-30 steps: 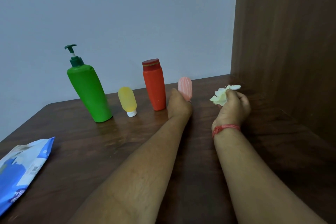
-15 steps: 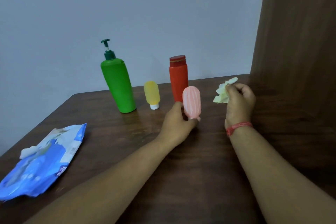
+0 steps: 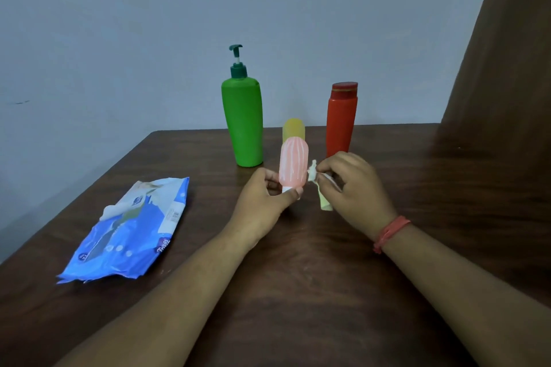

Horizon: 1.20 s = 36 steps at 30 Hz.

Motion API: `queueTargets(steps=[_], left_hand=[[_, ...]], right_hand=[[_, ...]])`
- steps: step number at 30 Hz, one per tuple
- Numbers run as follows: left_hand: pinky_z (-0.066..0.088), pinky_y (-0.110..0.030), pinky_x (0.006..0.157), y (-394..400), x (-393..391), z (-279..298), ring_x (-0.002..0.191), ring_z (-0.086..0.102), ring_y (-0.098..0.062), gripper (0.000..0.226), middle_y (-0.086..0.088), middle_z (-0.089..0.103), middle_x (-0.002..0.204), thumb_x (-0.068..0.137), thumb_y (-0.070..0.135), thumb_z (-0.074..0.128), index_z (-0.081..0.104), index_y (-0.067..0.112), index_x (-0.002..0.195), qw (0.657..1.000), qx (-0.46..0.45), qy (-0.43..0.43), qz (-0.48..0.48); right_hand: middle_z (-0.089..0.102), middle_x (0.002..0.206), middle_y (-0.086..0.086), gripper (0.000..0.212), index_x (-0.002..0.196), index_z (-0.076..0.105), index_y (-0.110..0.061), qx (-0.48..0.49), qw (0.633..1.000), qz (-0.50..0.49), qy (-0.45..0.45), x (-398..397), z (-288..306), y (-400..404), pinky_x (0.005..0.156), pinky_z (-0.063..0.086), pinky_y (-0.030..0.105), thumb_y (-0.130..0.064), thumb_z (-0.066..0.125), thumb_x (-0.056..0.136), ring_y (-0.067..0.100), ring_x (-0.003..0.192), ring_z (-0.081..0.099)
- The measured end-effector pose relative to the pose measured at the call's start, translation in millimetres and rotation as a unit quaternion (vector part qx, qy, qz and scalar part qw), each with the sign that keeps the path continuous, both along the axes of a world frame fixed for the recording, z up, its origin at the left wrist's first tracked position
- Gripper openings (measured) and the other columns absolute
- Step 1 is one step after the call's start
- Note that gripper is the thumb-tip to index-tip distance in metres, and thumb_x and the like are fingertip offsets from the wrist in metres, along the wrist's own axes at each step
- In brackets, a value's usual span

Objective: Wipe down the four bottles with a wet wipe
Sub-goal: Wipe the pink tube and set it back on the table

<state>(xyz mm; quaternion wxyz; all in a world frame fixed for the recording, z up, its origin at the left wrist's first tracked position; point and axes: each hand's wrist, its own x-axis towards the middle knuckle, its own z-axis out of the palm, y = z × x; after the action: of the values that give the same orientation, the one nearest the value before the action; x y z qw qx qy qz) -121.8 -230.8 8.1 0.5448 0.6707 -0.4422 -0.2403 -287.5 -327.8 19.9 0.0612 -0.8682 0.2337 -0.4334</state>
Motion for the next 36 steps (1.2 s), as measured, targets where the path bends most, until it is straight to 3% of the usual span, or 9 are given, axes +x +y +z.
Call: queueTargets(steps=[7,11,14,19,24,30,36], left_hand=[[0.057,-0.039,0.093,2,-3,2,0.101,0.069,-0.021,0.032,-0.001,0.071,0.104,0.081,0.023,0.084,0.061,0.018,0.103,0.997,-0.019,0.071,-0.039],[0.056,-0.039,0.095,2,-7,1,0.092,0.067,-0.012,0.032,0.000,0.072,0.102,0.082,0.018,0.082,0.060,0.014,0.104,0.994,-0.025,0.084,-0.069],[0.054,-0.037,0.093,2,-7,-1,0.094,0.067,-0.014,0.031,-0.005,0.073,0.105,0.083,0.015,0.082,0.060,0.015,0.105,0.992,-0.029,0.088,-0.090],[0.053,-0.037,0.092,0,-9,-3,0.092,0.065,-0.015,0.030,-0.007,0.073,0.104,0.081,0.016,0.083,0.063,0.018,0.103,0.989,-0.013,0.073,-0.132],[0.053,-0.048,0.095,-1,-7,-3,0.096,0.067,-0.029,0.025,-0.015,0.072,0.104,0.083,0.012,0.081,0.064,0.014,0.101,0.987,-0.038,0.110,-0.109],[0.057,-0.049,0.094,0,-10,-2,0.083,0.066,-0.018,0.022,0.002,0.067,0.087,0.084,0.007,0.078,0.063,0.013,0.099,0.983,-0.021,0.099,-0.155],[0.056,-0.051,0.095,0,-9,0,0.086,0.069,-0.019,0.018,0.000,0.070,0.091,0.087,0.009,0.076,0.063,0.013,0.098,0.982,-0.026,0.119,-0.141]], right_hand=[[0.067,0.096,-0.003,0.012,0.102,0.073,-0.017,-0.084,0.995,-0.004,0.056,-1,1,9,0.074,0.049,0.029,-0.018,0.071,0.090,0.014,0.089,0.058],[0.067,0.096,-0.001,0.013,0.103,0.073,-0.016,-0.085,0.995,-0.006,0.059,-3,1,6,0.073,0.053,0.032,-0.017,0.072,0.090,0.016,0.088,0.060],[0.068,0.098,0.000,0.015,0.104,0.073,-0.016,-0.085,0.994,-0.013,0.070,-5,1,3,0.075,0.055,0.032,-0.019,0.073,0.090,0.016,0.088,0.062],[0.068,0.103,0.004,0.013,0.104,0.072,-0.012,-0.052,0.996,-0.068,-0.012,-12,6,-5,0.084,0.049,0.028,-0.017,0.069,0.092,0.017,0.095,0.063],[0.066,0.101,-0.001,0.012,0.104,0.072,-0.015,-0.063,0.994,0.008,0.087,-9,-1,3,0.078,0.048,0.023,-0.018,0.070,0.092,0.012,0.092,0.061],[0.064,0.101,0.004,0.008,0.100,0.071,-0.009,-0.001,0.996,-0.071,-0.053,-16,7,-12,0.078,0.036,0.012,-0.010,0.069,0.093,0.010,0.090,0.055],[0.064,0.097,-0.004,0.010,0.100,0.072,-0.016,-0.026,0.997,0.036,0.068,-16,3,-7,0.074,0.050,0.027,-0.020,0.068,0.092,0.011,0.088,0.060]])
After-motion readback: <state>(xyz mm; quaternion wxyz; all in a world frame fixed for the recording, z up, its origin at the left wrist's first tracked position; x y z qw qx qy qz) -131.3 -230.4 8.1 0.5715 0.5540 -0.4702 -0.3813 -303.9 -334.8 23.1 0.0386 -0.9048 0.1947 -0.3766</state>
